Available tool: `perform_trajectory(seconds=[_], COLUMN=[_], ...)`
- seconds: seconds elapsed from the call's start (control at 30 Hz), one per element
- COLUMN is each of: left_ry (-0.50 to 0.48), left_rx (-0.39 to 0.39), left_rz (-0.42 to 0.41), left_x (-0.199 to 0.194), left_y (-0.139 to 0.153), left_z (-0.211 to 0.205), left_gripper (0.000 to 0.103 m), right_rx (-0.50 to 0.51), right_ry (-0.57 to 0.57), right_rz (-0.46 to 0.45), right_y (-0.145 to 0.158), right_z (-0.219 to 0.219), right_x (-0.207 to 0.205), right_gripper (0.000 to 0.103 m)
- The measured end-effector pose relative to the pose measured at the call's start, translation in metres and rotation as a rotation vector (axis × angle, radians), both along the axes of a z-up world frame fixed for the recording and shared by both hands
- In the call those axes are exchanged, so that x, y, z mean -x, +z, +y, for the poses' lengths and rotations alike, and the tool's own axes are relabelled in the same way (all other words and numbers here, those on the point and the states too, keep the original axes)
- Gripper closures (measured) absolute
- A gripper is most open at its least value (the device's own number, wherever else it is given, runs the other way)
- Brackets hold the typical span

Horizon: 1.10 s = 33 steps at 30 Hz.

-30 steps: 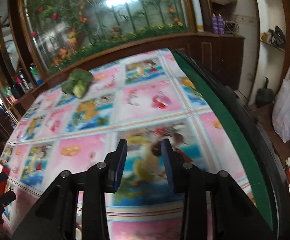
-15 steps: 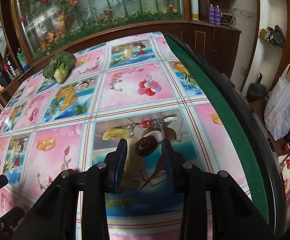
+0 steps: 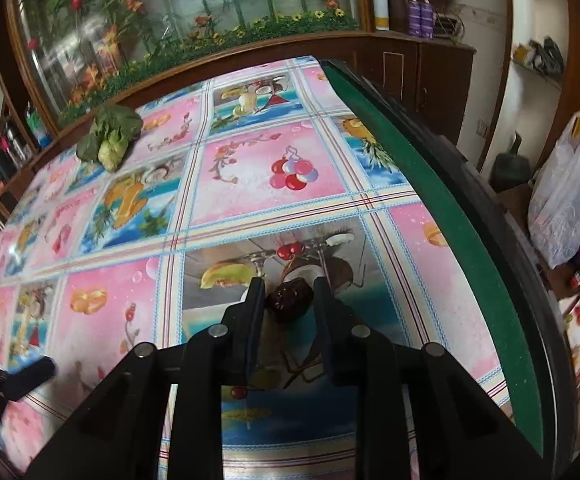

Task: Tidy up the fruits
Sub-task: 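Grasp a brown date with the right tool while the left tool grasps another date, then carry both brown dates over the white tray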

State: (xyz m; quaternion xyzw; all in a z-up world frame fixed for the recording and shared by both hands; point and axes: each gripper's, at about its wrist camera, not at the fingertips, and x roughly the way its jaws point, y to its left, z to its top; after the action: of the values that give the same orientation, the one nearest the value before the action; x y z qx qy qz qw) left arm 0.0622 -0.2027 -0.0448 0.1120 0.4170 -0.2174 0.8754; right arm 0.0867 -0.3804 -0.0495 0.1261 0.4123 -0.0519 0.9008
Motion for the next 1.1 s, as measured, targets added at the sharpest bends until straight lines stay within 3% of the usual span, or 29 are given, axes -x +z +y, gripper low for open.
perform_trajectory(seconds=[0.1,0.4,0.6,0.67,0.9,1.1], left_ry=[0.007,0.027,0.008,0.002,0.042,0.089], left_rx=[-0.013,-0.002,0.006,0.008,0.039,0.057], left_rz=[0.011,0.039,0.035,0.036,0.060,-0.019], left_x=[-0.009,-0.025,-0.024,-0.023,-0.021,0.013], left_y=[-0.004,-0.010,-0.010,-0.010,-0.006,0.029], left_z=[-0.009,-0.020,-0.027,-0.028,-0.013,0.038], left_gripper=[0.033,0.051,0.072,0.086,0.086,0.086], right_rx=[-0.038,-0.114,-0.122,-0.125,-0.107,-0.075], right_ry=[-0.030,-0.047,-0.042,-0.043,-0.027,-0.014], right_rz=[-0.019,-0.046,-0.049,-0.052,-0.059,-0.075], right_y=[0.004,0.011,0.012,0.013,0.013,0.014], right_z=[-0.008,-0.019,-0.019,-0.019,-0.015,-0.011], right_x=[0.004,0.007,0.008,0.008,0.008,0.010], right_gripper=[0.077,0.077,0.077,0.077,0.077,0.077])
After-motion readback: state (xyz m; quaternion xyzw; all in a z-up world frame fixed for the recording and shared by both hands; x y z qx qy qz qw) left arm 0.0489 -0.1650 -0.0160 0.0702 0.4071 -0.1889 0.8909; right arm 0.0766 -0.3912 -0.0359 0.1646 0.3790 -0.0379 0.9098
